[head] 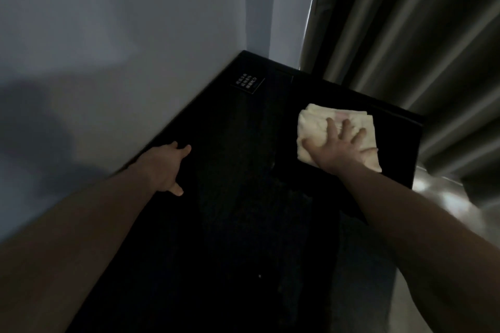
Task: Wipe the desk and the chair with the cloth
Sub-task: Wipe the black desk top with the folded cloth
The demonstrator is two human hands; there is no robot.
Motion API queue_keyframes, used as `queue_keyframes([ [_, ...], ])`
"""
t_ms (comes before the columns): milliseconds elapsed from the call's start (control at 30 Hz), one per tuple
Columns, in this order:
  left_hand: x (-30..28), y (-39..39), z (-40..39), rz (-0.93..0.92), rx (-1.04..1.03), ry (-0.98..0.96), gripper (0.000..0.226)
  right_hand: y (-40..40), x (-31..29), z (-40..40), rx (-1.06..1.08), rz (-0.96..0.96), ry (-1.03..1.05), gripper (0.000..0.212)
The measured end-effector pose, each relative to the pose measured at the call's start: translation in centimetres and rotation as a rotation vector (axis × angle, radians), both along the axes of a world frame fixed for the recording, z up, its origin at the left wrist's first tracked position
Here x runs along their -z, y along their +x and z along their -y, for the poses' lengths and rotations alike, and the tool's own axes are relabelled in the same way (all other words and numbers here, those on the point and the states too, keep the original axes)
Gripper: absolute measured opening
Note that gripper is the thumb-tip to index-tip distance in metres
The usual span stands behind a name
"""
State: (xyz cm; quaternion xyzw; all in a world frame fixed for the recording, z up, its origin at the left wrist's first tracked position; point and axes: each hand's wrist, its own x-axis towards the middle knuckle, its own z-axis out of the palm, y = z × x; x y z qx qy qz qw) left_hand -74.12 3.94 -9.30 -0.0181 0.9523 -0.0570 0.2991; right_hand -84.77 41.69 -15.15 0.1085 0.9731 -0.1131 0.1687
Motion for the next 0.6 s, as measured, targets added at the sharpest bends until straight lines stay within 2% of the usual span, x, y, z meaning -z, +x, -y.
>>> queue_keyframes([
  [67,0.1,2.2,-0.3,-0.004,-0.036,0.020,0.109,2.5,0.0,0.3,-0.028,0.003,0.018,0.107],
  [133,0.1,4.6,-0.4,0.016,-0.068,0.069,0.100,5.2,0.0,0.8,-0.053,-0.006,0.031,0.107],
  [300,-0.7,10.6,-1.4,0.126,-0.103,0.103,0.130,12.3,-0.5,2.6,-0.118,-0.012,0.010,0.104],
  [433,-0.8,16.3,-2.8,0.125,-0.110,0.129,0.131,18.9,-1.2,5.0,-0.195,0.024,0.008,0.103],
  [600,-1.1,24.6,-2.7,0.097,-0.169,0.281,0.123,28.0,-2.0,9.1,-0.334,0.071,0.002,0.105],
])
